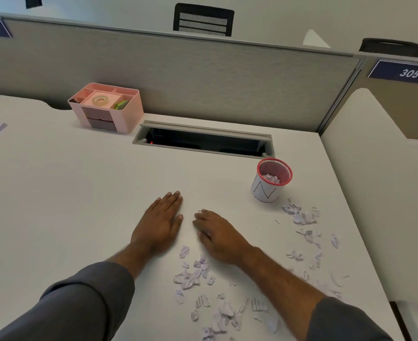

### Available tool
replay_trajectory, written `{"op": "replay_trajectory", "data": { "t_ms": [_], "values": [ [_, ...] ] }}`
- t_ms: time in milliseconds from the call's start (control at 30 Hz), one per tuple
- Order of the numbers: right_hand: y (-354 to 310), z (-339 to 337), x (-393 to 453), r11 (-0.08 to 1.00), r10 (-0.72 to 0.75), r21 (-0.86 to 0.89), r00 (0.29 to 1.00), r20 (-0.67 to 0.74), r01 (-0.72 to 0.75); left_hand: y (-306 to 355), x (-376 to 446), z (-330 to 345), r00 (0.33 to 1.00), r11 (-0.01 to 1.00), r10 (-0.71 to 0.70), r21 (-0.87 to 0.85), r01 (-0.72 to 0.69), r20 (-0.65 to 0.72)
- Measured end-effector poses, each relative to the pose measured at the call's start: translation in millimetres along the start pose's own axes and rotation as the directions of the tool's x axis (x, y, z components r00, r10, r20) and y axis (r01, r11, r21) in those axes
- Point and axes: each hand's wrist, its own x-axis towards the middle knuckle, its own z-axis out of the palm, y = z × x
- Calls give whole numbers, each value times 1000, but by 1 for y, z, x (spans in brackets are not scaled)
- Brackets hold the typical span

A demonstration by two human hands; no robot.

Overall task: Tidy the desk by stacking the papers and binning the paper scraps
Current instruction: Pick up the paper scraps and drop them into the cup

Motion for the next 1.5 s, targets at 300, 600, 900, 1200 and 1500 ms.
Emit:
{"op": "replay_trajectory", "data": {
  "t_ms": [300, 600, 900, 1200, 1500],
  "values": [
    [-44, 17, -44, 997, -78, -25, 997, -7, 78, 2, 0, -1, 1000, 1000, -12, 7, 12, 16],
    [-29, 5, -55, 957, -77, -274, 994, 81, 97, 1, -1, -1, 1000, 1000, -15, -2, 15, 21],
    [-18, -23, -75, 937, 171, -335, 965, 197, -98, 1, -2, 0, 1000, 1000, -20, -20, 21, 15],
    [-3, -48, -61, 948, 310, -60, 950, -41, -312, 1, -1, 1, 1000, 1000, -23, -7, 23, 8],
    [12, -145, -19, 878, 479, 233, 788, -386, -419, -1, -2, 4, 1000, 999, -27, -22, 27, 6]
  ]
}}
